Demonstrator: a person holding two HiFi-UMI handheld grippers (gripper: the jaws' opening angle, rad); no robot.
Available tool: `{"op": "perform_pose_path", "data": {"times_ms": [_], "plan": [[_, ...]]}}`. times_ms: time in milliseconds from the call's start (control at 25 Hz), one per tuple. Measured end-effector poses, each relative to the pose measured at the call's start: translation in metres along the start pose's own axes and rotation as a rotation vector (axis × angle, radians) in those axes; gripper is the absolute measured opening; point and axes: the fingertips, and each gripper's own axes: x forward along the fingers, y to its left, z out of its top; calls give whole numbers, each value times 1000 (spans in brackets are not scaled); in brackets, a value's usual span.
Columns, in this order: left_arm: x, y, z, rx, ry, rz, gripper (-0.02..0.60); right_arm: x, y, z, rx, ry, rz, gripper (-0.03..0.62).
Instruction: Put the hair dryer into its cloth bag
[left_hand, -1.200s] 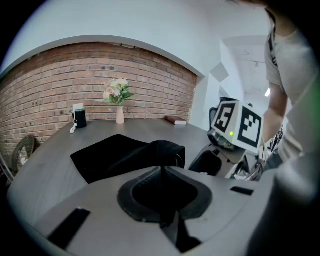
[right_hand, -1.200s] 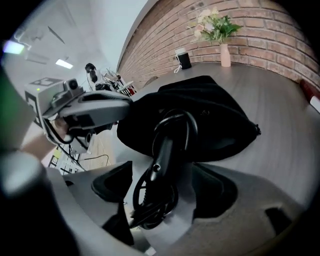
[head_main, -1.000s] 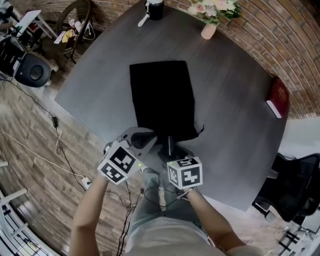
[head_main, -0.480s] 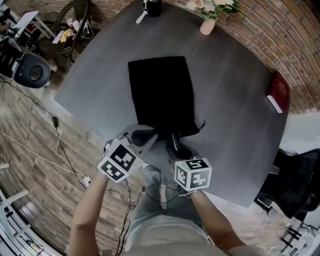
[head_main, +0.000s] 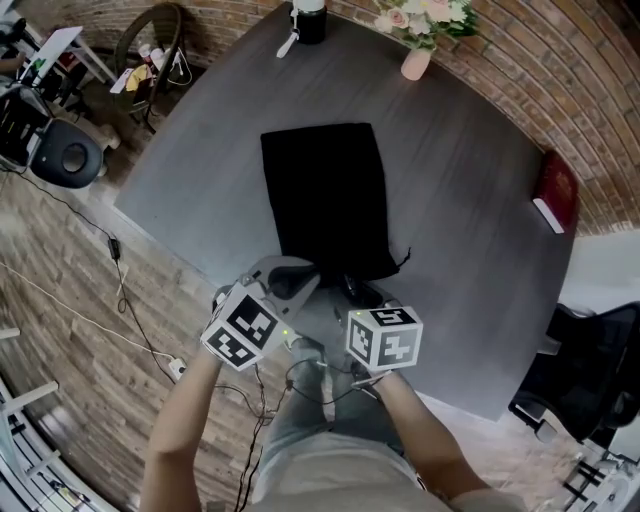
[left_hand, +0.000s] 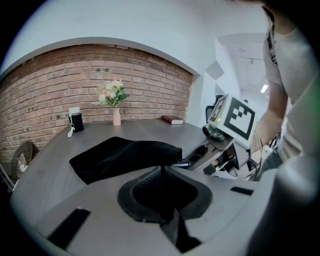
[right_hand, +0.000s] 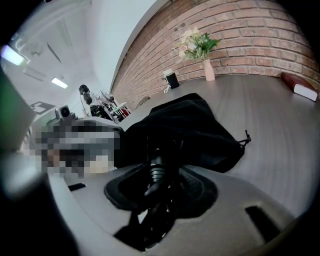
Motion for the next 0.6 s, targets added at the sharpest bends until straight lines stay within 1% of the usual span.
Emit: {"op": "perform_pose_path", "data": {"times_ms": [360,600], "plan": [[-1,-2,2,13,11,-11,21,18,-1,35,5,-62,8,153],[0,-1,7,10,-1,-7,21,36,-8,44,13,-111,8,153]]}}
